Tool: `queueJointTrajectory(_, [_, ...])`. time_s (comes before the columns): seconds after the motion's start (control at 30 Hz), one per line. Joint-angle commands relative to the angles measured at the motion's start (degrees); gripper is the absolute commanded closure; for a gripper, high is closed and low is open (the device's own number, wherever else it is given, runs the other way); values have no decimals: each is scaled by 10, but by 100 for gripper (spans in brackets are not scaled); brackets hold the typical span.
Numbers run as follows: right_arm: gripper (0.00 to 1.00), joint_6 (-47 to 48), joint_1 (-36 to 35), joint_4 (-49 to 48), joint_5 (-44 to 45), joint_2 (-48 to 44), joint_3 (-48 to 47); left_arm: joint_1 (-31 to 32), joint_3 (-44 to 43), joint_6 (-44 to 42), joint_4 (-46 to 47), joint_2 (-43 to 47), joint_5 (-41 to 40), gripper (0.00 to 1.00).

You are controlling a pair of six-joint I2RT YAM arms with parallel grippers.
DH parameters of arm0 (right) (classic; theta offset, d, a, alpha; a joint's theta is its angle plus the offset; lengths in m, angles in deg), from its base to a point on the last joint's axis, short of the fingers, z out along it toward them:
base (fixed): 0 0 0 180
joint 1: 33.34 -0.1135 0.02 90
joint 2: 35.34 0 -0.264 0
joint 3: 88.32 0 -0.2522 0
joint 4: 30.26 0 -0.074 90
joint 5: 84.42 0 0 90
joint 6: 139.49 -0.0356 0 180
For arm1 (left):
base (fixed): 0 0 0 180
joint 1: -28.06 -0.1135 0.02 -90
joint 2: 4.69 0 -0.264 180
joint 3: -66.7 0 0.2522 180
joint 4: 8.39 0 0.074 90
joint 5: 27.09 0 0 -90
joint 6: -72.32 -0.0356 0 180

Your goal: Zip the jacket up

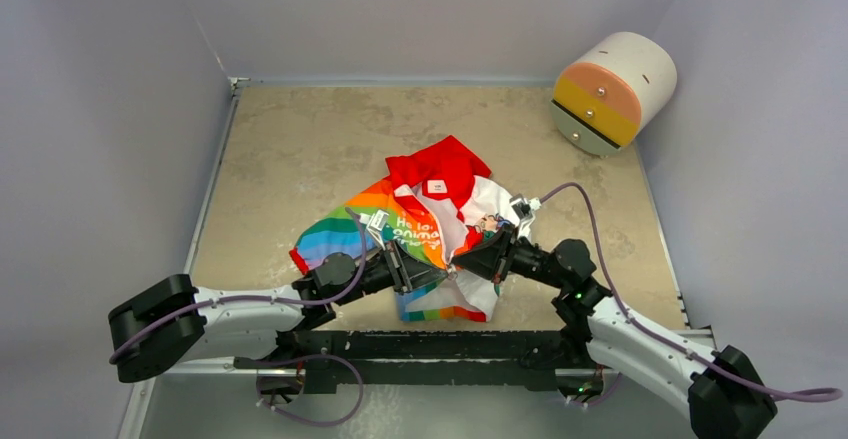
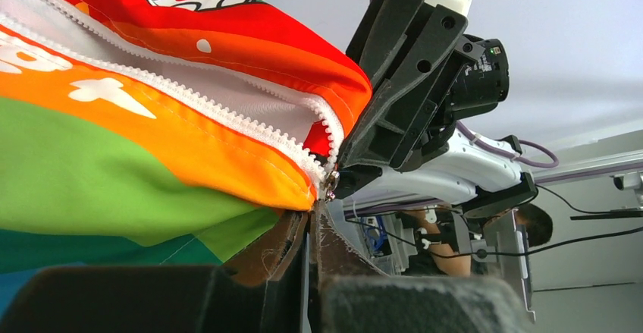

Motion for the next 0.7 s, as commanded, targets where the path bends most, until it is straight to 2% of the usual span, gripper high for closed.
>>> queueJointTrajectory(0.0, [100,-14,0,-32,45,-2,-38,7,-8,-24,21,-1,40,100])
queueJointTrajectory(0.5, [100,-21,0,-1,75,-6,-22,7,-7,-34,8,3,36,100])
queueJointTrajectory(0.67, [96,-29,0,6,80,-27,-7,7,-5,-29,16,-1,26,100])
